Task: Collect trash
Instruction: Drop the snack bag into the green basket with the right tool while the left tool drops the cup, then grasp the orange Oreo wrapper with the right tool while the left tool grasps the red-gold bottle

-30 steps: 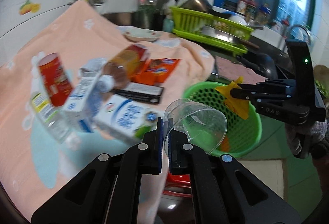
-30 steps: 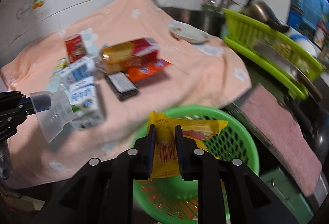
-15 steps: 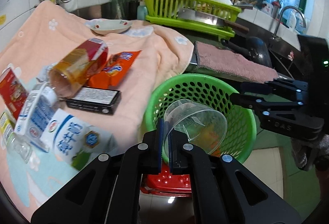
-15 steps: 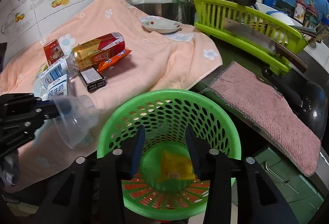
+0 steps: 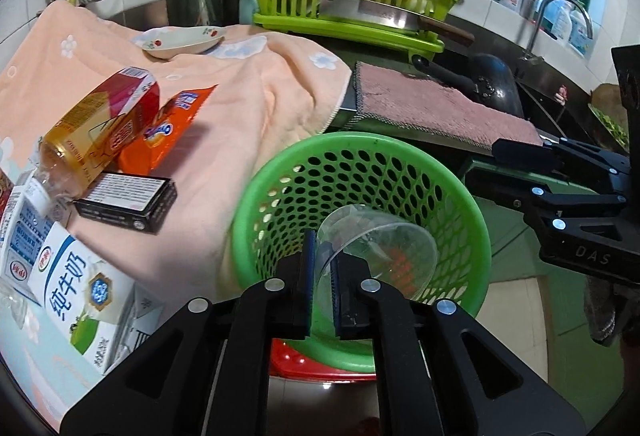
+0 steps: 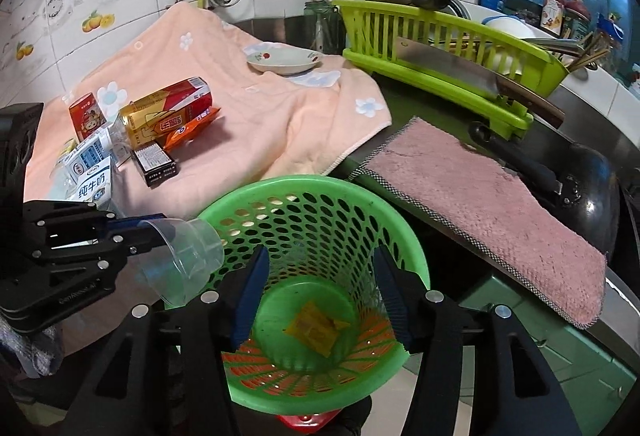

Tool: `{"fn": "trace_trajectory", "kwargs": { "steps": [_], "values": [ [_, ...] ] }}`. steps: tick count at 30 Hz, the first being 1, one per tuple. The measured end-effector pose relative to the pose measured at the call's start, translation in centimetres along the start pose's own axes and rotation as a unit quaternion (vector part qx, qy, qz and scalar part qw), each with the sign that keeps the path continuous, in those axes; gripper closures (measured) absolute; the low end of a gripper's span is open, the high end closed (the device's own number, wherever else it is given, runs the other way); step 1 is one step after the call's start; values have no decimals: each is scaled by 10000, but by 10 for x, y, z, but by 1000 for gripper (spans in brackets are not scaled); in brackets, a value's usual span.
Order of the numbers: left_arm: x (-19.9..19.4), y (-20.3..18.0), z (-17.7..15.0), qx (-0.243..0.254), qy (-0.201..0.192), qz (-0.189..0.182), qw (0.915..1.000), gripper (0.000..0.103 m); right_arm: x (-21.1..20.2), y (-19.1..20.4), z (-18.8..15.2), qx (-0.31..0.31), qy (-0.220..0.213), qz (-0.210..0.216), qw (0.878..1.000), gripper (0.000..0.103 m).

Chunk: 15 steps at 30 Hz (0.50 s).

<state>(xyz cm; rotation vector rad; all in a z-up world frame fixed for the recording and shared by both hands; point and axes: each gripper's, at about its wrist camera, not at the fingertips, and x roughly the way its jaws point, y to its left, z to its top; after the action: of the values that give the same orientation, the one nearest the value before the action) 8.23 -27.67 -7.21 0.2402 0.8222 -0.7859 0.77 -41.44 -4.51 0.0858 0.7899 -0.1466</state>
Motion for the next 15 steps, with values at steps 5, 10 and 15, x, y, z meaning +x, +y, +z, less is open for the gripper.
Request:
{"fn": "trace_trajectory", "kwargs": {
  "steps": [5, 10, 15],
  "values": [
    [-1, -5, 1, 18, -86, 31, 10000, 66, -2, -3, -1, 34, -32, -7, 10000, 49],
    [-9, -4, 1, 10, -188, 43, 9998, 57, -4, 1, 0, -12, -52, 10, 10000, 47],
    [-19, 1, -2, -25, -245, 74, 9997, 53, -7, 8, 4, -47, -109, 35, 9999, 45]
  ]
}}
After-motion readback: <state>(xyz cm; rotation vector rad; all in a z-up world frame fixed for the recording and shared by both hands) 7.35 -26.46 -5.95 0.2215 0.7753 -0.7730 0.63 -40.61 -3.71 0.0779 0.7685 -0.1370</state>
